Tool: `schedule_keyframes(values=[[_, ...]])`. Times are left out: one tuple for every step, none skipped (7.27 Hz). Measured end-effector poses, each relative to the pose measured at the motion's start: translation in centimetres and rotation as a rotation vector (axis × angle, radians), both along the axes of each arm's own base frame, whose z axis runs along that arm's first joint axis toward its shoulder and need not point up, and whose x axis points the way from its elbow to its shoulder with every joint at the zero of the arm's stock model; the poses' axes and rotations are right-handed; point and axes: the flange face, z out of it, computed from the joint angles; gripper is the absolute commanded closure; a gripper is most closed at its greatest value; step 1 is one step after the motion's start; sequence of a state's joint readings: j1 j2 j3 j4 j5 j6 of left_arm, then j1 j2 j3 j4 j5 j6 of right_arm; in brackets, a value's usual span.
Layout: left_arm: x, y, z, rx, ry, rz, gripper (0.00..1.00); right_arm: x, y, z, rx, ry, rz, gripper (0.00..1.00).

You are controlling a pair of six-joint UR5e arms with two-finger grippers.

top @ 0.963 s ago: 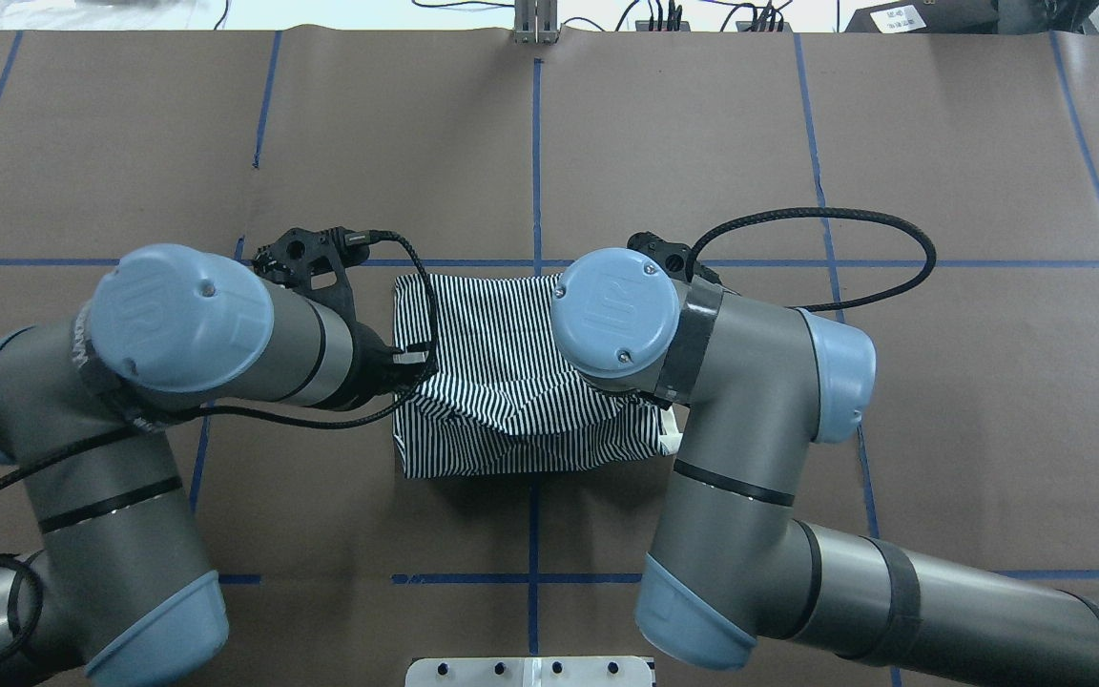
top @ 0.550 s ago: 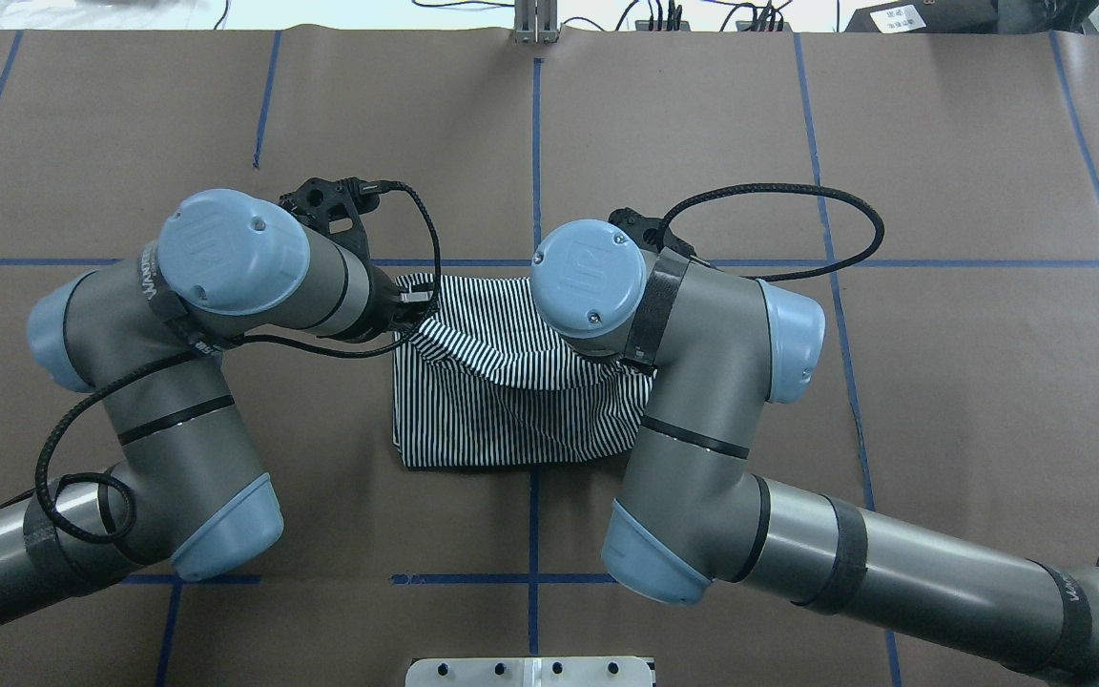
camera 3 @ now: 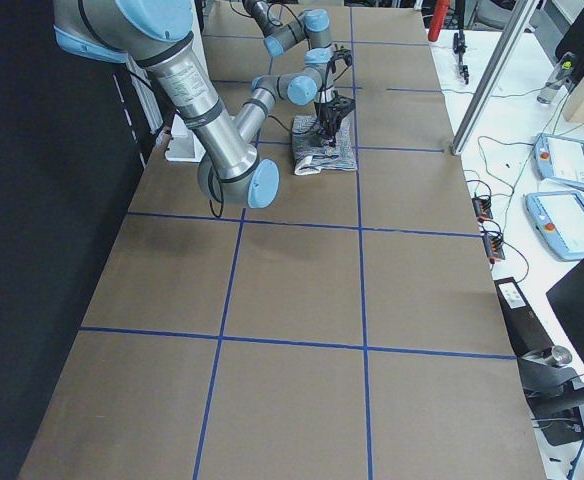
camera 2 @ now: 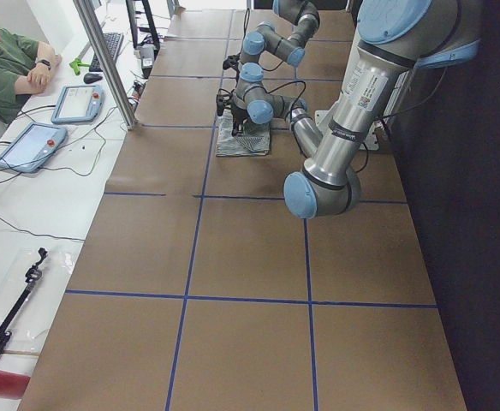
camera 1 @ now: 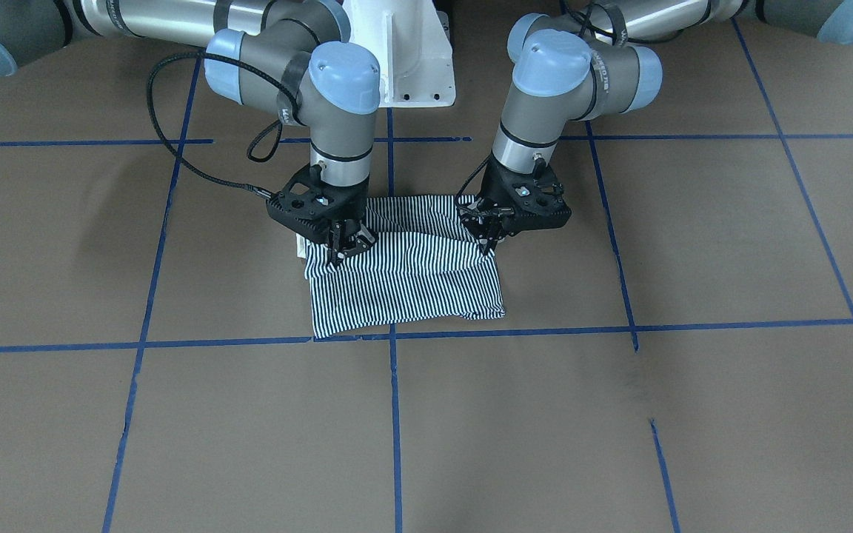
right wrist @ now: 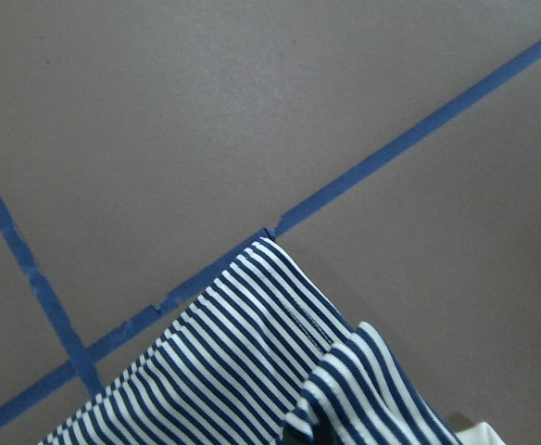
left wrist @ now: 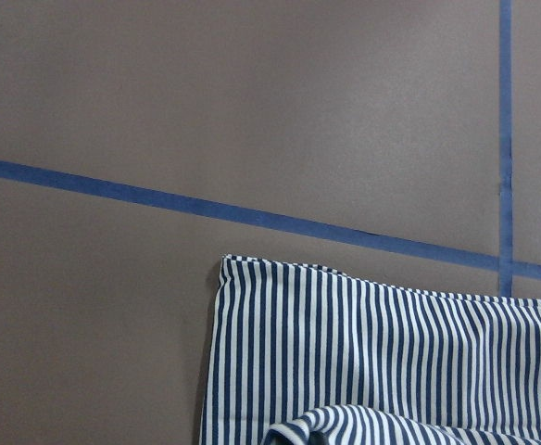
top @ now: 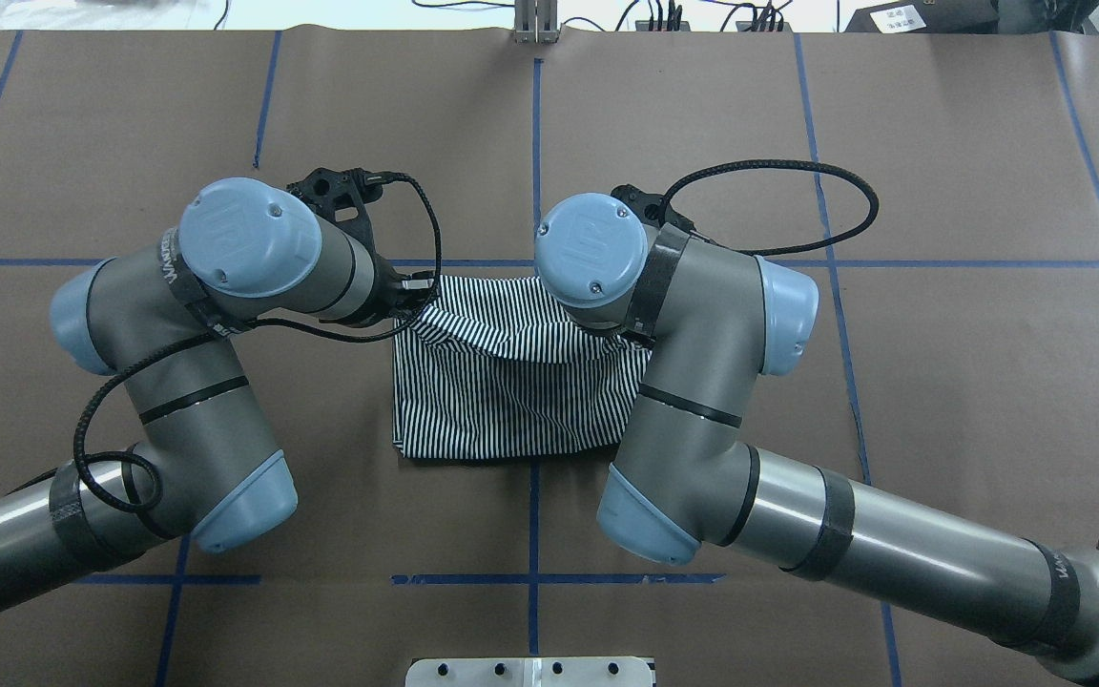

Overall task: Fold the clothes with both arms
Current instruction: 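Lay the folded shirt down with both grippers and open them, then raise both grippers away from the folded shirt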

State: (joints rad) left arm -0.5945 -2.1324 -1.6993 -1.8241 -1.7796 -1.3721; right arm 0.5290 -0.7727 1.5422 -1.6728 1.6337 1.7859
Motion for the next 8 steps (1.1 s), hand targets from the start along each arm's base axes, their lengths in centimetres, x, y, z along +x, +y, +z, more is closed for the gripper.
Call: schedule_keyframes(values=[[0.4,-0.3,0.4,0.001,-0.002,0.001,1.0,-0.4,-0.9,0.4,0.012,-0.009,0.0,1.0],[0.6,-0.4,0.6,0.002,-0.004,0.002,0.79,-0.7,-1.5,0.7,0.019,-0.011,-0.001,0.81],[0.6,-0.5,0.7,0.009,-0.007,0.009,0.01,-0.8,-1.8,1.1,0.026,-0.005,-0.01,0.01],[0.6,-0.5,0.7,0.044,-0.017,0.033,0.0,-0.7,-2.0,1.2,0.045,0.007,-0.029,0.0],[0.1,-0.9,0.9,0.104,-0.031,0.066,0.0,-0.6,-2.2,1.1,0.071,0.02,-0.052,0.0],[-1.1,-1.8,1.3,0.159,-0.041,0.082,0.0,-0.4,-2.3,0.5,0.1,0.025,-0.076,0.0],[-2.7,-2.9,1.8,0.208,-0.058,0.093,0.0,-0.2,-2.1,-0.5,0.134,0.021,-0.106,0.0],[-3.8,-3.9,2.1,0.238,-0.073,0.097,0.0,-0.6,-0.8,-1.3,0.17,0.018,-0.144,0.0]])
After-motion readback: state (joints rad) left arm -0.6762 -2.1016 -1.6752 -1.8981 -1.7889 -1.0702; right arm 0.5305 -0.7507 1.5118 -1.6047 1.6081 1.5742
